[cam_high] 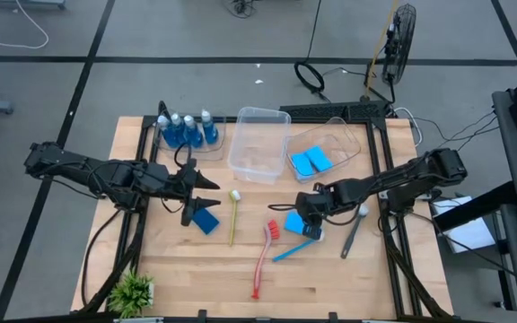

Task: Pick & Place Kitchen Sink Supplies
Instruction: Put the sponge into the right transparent bin

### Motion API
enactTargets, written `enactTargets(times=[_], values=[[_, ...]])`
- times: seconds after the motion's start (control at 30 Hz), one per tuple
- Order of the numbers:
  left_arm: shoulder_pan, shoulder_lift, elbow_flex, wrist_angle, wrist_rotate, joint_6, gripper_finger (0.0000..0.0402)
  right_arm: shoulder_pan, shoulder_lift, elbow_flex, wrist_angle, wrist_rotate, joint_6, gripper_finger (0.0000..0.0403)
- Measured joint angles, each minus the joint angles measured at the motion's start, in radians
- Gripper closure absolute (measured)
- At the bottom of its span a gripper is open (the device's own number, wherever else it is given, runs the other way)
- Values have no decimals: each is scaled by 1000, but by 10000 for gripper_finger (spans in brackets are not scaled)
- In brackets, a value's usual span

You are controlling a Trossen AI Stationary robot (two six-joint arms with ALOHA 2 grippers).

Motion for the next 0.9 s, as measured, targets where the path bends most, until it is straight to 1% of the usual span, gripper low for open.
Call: enactTargets(times=[0.13,0.27,0.4,0.53,0.9], values=[[0,0,0,0,1,-4,185,-5,-1,-26,9,-26,-1,269],[0,0,0,0,1,-4,185,-4,-1,-47,40,-27,-19,241],[0,0,0,0,1,-4,185,-9,-1,-74,71,-41,-21,224],[0,0,0,1,1,-4,185,-14,-1,-119,136,-72,-20,218],[0,0,0,0,1,-3,185,-38,-5,-222,256,-91,23,223]])
